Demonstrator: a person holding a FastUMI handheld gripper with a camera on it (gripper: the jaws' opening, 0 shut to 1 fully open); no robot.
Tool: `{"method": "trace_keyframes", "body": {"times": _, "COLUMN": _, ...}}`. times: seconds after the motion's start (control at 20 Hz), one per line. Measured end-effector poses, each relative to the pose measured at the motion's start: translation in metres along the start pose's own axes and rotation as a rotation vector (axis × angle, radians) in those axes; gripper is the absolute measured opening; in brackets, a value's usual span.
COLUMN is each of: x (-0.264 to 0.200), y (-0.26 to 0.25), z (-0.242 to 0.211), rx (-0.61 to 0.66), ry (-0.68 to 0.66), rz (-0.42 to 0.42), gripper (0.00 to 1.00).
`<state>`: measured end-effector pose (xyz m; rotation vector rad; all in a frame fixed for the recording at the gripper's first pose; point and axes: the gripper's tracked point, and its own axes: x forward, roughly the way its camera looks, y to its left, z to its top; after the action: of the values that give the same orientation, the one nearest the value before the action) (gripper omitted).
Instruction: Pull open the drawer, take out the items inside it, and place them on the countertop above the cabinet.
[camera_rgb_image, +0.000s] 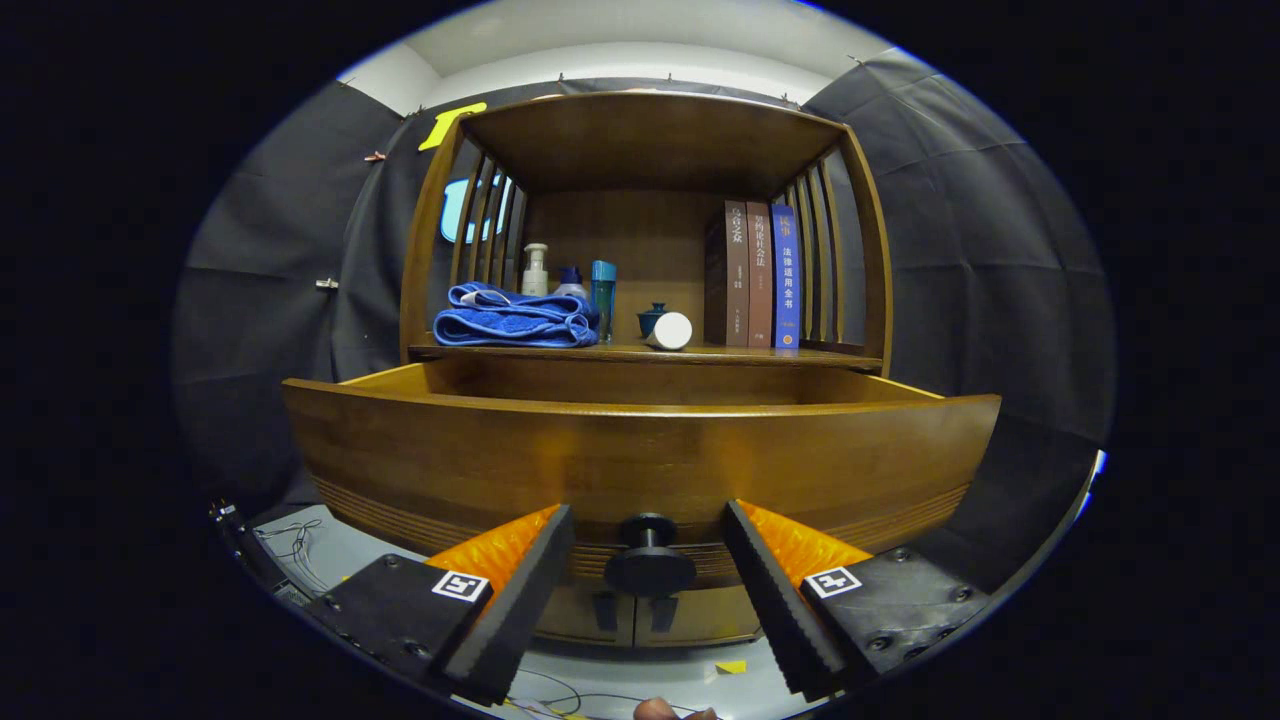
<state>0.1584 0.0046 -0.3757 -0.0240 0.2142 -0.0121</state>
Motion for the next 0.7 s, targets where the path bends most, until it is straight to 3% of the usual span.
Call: {"method": "trace_keyframes", "body": {"times": 0.7, "x": 0.085, "y": 0.003, "z": 0.010, "rx": -0.039, "ry": 0.001, "rz": -0.009, "gripper": 0.99}}
